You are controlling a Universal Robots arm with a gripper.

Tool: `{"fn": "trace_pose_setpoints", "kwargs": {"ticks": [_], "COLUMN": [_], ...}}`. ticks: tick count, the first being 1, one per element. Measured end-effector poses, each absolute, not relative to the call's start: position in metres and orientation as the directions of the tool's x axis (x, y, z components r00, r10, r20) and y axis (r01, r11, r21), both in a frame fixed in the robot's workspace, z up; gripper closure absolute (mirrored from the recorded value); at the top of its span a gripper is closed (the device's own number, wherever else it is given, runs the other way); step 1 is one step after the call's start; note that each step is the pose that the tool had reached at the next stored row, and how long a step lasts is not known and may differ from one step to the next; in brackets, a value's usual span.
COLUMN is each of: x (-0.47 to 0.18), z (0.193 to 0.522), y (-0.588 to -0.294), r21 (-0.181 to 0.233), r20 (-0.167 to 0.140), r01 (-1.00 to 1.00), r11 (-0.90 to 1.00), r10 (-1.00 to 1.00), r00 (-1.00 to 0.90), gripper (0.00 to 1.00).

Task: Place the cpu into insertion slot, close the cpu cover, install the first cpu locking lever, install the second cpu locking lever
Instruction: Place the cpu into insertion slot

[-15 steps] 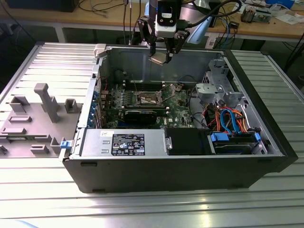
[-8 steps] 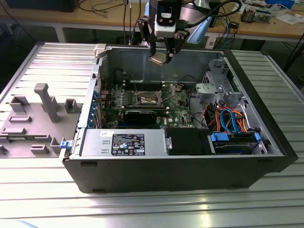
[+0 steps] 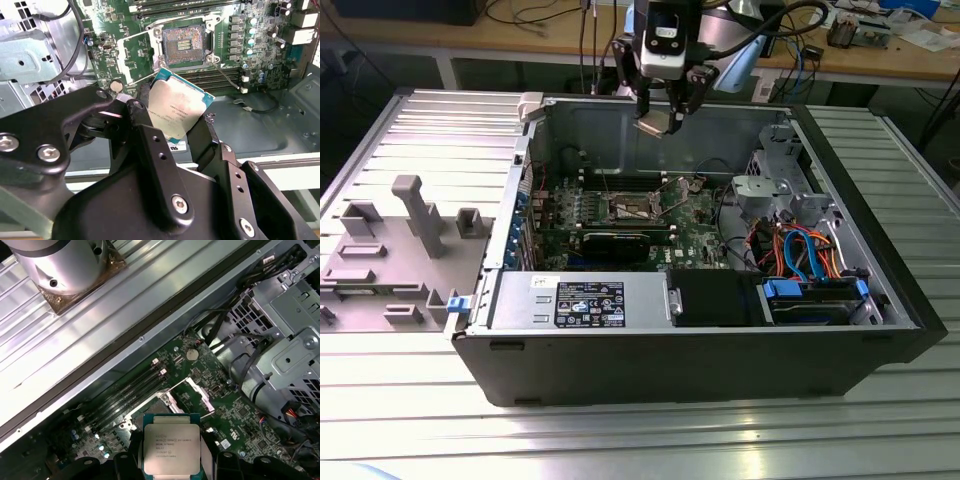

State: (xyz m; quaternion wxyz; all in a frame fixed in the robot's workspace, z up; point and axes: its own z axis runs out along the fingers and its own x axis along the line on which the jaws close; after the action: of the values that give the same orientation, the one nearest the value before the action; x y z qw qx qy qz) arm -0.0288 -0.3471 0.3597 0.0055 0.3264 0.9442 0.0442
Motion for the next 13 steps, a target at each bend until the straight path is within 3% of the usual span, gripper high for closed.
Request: {"fn": "trace_pose_setpoints", "kwargs": {"ticks": [13], "x": [-0.029], "z": [0.3577], "y": [-0.3476], "r21": [0.087], "r20": [0.018], "r01": [0.694], "r11": [0.715], "r10": [0.695], "r00": [-0.719], "gripper": [0.46]}}
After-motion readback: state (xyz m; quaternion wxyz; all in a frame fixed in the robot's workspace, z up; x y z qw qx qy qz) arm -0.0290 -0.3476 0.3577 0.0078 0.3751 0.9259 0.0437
